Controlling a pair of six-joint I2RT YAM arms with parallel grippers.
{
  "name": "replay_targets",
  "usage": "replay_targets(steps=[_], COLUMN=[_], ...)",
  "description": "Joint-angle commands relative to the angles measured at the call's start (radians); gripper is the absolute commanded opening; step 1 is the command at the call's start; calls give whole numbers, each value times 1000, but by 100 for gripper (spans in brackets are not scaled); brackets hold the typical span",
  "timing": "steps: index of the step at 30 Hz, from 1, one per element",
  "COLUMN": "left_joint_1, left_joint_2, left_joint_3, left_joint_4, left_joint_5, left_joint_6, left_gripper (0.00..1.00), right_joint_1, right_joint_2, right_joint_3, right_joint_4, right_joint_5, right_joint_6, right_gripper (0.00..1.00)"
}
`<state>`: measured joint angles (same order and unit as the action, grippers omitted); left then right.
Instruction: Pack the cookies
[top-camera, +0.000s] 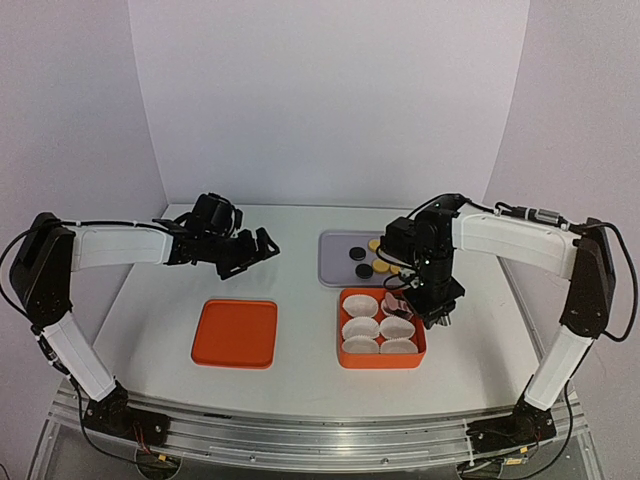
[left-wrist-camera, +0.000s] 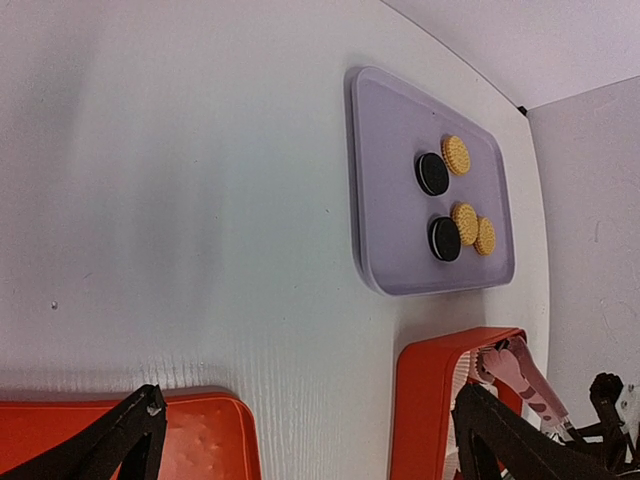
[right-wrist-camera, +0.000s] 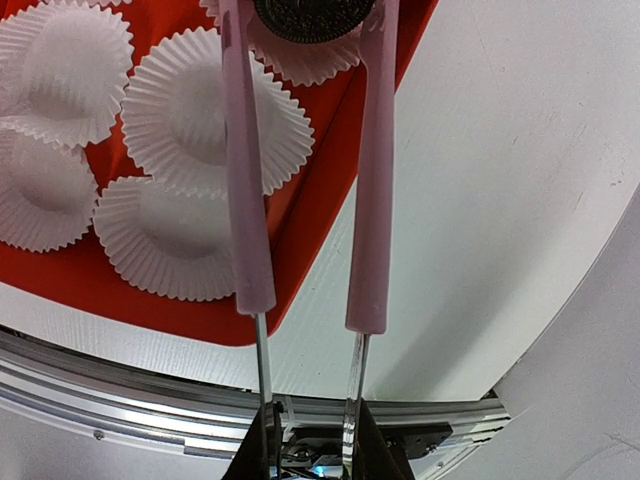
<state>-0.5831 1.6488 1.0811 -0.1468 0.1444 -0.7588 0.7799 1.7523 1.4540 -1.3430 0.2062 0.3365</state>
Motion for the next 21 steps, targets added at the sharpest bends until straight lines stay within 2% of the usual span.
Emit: replay_targets(steps=[1, 12, 21], left_joint_1=[5, 5, 5], left_joint_2=[-54, -66, -71], left_joint_3=[-16, -22, -26], left_joint_4=[16, 10, 12], left_joint_5=[-26, -32, -28], left_joint_6=[5, 7, 5], left_gripper=[100, 100, 100], right_joint_1=[3, 4, 4], right_joint_2=[9, 10, 2], right_joint_3=[3, 10, 16], right_joint_4=[-370, -368, -367], right_joint_5=[0, -8, -11], right_joint_6=[-8, -6, -5], right_gripper=[7, 26, 28])
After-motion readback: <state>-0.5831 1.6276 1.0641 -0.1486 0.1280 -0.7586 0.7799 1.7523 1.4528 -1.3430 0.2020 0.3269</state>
